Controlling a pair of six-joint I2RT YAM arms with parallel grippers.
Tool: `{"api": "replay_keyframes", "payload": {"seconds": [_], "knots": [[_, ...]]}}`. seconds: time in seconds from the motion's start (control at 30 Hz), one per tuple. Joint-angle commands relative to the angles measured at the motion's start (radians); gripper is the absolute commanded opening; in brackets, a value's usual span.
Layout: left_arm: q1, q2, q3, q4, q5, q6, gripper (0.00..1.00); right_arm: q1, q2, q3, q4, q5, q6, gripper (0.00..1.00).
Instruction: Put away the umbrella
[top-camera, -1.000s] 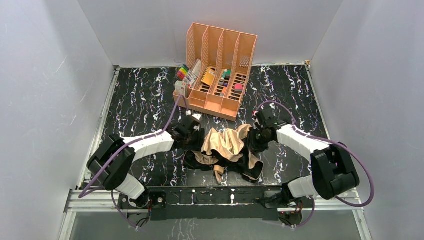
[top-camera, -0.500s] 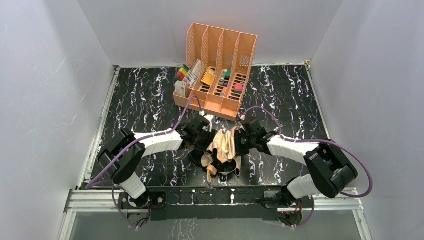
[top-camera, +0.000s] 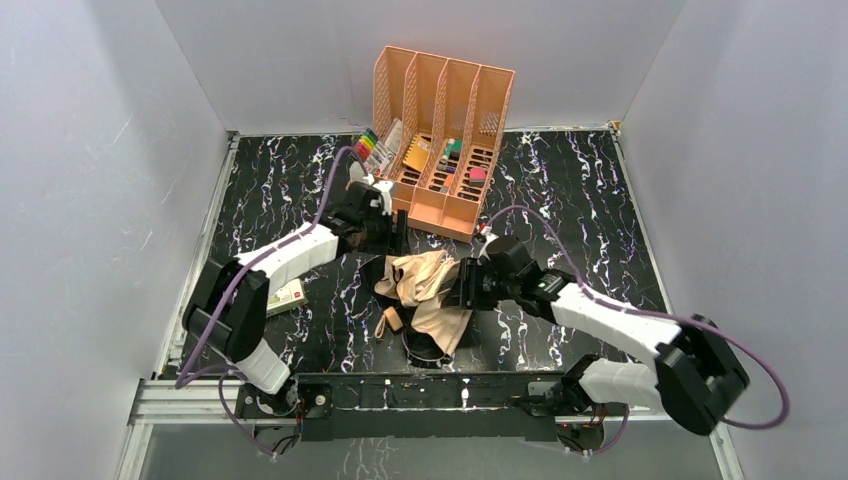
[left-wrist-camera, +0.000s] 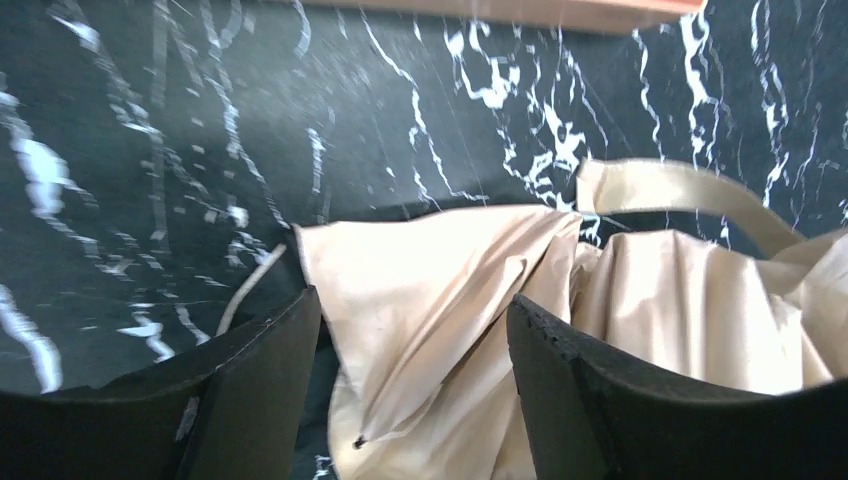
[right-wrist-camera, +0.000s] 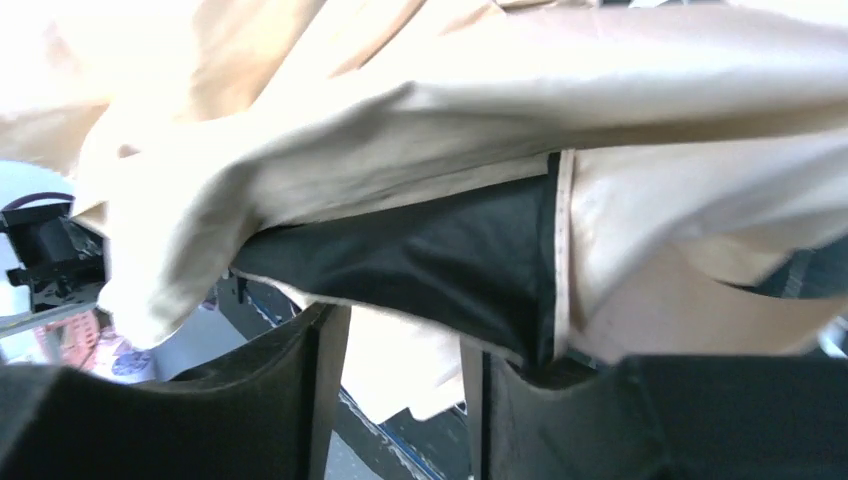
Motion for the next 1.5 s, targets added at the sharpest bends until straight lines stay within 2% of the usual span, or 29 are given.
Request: {"api": "replay_keyframes", "payload": {"seconds": [0.0,0.13,0.23,0.33,0.43,0.63,0.87,1.03,1.2,1.27,1.4,1.47], "knots": [[0.047,-0.123,0.069,-0.103,-0.026,0.081,0.68,0.003,-0.162,0.075,-0.289,0.139,-0.105,0.55],[0.076,-0.229,0.037,-0.153,-0.079,0.065,0.70,0.002,-0.282,0.134,-0.485,0.288,-0.135,0.63],[0.083,-0.327,-0.019,-0.196,-0.117,0.023,0.70,0.001,-0.315,0.184,-0.585,0.382,-0.162,0.62],[0.085,-0.429,-0.087,-0.248,-0.146,-0.032,0.69,0.000,-0.285,0.207,-0.634,0.378,-0.198,0.56],[0.084,-0.530,-0.174,-0.283,-0.139,-0.101,0.67,0.002,-0.246,0.176,-0.585,0.280,-0.238,0.49],[0.076,-0.725,-0.362,-0.272,-0.072,-0.269,0.66,0.017,-0.207,0.009,-0.284,0.137,-0.203,0.47],[0.072,-0.728,-0.440,-0.166,0.003,-0.316,0.66,0.156,-0.092,-0.112,0.127,0.225,-0.032,0.44],[0.072,-0.659,-0.368,-0.172,-0.045,-0.222,0.68,0.251,0.087,-0.080,0.377,0.293,0.033,0.44],[0.074,-0.610,-0.240,-0.219,-0.083,-0.127,0.70,0.266,0.216,-0.035,0.654,0.167,0.048,0.48],[0.075,-0.624,-0.226,-0.235,-0.088,-0.112,0.71,0.266,0.218,0.011,0.629,0.155,0.016,0.50],[0.074,-0.717,-0.261,-0.260,-0.052,-0.124,0.74,0.267,0.113,0.111,0.290,0.314,0.013,0.57],[0.074,-0.770,-0.294,-0.277,-0.029,-0.165,0.76,0.267,0.034,0.099,0.190,0.378,-0.005,0.60]]}}
